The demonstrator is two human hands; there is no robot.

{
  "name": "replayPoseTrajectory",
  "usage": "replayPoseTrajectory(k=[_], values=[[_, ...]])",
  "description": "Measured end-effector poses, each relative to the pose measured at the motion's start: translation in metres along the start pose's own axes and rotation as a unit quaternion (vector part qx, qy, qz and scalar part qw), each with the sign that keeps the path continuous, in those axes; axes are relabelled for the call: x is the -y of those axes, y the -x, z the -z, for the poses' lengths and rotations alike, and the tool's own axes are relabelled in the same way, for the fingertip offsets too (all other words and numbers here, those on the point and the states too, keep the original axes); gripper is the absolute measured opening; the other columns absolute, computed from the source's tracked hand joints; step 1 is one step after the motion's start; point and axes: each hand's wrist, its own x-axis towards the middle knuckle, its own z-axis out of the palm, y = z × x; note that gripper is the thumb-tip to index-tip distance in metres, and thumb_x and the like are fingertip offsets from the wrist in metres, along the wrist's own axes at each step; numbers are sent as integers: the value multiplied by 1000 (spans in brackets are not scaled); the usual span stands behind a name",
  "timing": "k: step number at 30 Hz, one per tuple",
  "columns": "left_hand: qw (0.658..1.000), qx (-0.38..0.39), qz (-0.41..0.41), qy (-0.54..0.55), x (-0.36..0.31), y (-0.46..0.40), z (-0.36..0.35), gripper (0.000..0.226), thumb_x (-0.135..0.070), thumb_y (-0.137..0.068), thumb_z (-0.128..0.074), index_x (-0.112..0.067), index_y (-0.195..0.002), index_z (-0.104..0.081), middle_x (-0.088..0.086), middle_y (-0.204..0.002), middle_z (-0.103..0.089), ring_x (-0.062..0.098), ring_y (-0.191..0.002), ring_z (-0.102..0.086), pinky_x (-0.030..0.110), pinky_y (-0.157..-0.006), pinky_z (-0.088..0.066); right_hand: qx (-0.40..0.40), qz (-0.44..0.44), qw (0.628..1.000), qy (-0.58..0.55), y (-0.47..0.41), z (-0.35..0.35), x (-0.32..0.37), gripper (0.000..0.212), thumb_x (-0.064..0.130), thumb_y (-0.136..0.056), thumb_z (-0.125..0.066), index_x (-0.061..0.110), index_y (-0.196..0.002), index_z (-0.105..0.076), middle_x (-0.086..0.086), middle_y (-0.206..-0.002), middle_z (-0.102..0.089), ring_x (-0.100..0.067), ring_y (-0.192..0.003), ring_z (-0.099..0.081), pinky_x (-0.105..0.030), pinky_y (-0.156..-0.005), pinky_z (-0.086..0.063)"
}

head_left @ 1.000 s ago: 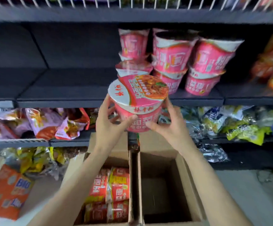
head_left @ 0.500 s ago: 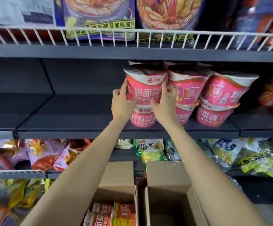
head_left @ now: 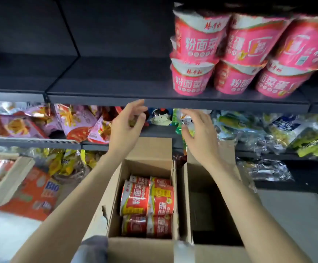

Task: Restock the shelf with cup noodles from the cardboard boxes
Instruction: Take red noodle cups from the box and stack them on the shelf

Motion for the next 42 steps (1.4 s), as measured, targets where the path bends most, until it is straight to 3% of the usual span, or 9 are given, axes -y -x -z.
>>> replayPoseTrajectory(k=[3,8,15,20,23,27,34,39,42], values=[[997,31,65,0,46,57,24,27,-16,-95,-54,-22,-121,-57,-14,-99,-68,-2,-95,-62,12,-82,-45,124,-21,992,-6,54,-31,10,36,11,-91,-57,15,-126,-57,-3,-122,-61,-20,-118,-49,-23,-93,-33],[970,141,197,-23,134,127,42,31,-14,-87,-63,-37,-106,-58,-19,-89,-70,3,-90,-64,28,-83,-50,289,-34,956,37,121,-105,-7,50,26,-90,-63,23,-137,-47,1,-136,-53,-18,-131,-39,-34,-110,-28],[868,282,219,-344,218,168,8,83,-42,-81,-69,-15,-148,-28,9,-150,-34,27,-139,-24,35,-113,-19,514,-63,828,216,167,-199,-61,128,46,-73,-77,37,-143,28,-19,-157,16,-40,-144,11,-50,-115,3],[785,402,149,-447,236,175,-29,111,-60,-77,-65,-26,-151,10,12,-159,10,30,-145,18,44,-114,14,540,-45,804,243,174,-221,-82,132,52,-69,-78,42,-136,35,-24,-155,18,-44,-144,4,-52,-117,-1],[760,421,167,-467,245,176,-41,112,-62,-77,-63,-26,-150,14,12,-159,10,32,-143,23,46,-112,17,526,-20,817,238,178,-224,-91,119,60,-71,-72,42,-145,20,-18,-157,3,-41,-143,-8,-53,-116,-12],[776,393,137,-473,253,187,-41,109,-58,-76,-67,-26,-151,5,12,-160,-2,32,-142,25,47,-110,20,451,28,860,238,180,-214,-95,91,53,-77,-68,31,-147,-13,-13,-149,-24,-38,-134,-32,-49,-112,-22],[788,357,132,-483,245,197,-46,98,-48,-80,-67,-25,-152,-6,10,-159,-8,32,-146,11,45,-115,13,535,34,799,271,177,-220,-94,129,54,-71,-75,40,-137,35,-27,-155,15,-48,-142,5,-56,-115,3],[786,340,155,-493,244,197,-47,93,-49,-82,-66,-26,-151,-8,12,-158,-9,30,-145,0,43,-117,-8,543,36,796,264,164,-226,-97,117,56,-71,-74,37,-148,13,-25,-155,4,-48,-141,-10,-55,-115,-7],[789,345,172,-479,240,192,-48,88,-35,-83,-68,-21,-150,-13,14,-157,-7,31,-144,0,45,-115,-10,484,56,839,243,146,-194,-83,109,60,-69,-73,40,-146,3,-22,-153,-6,-45,-139,-16,-55,-114,-15]])
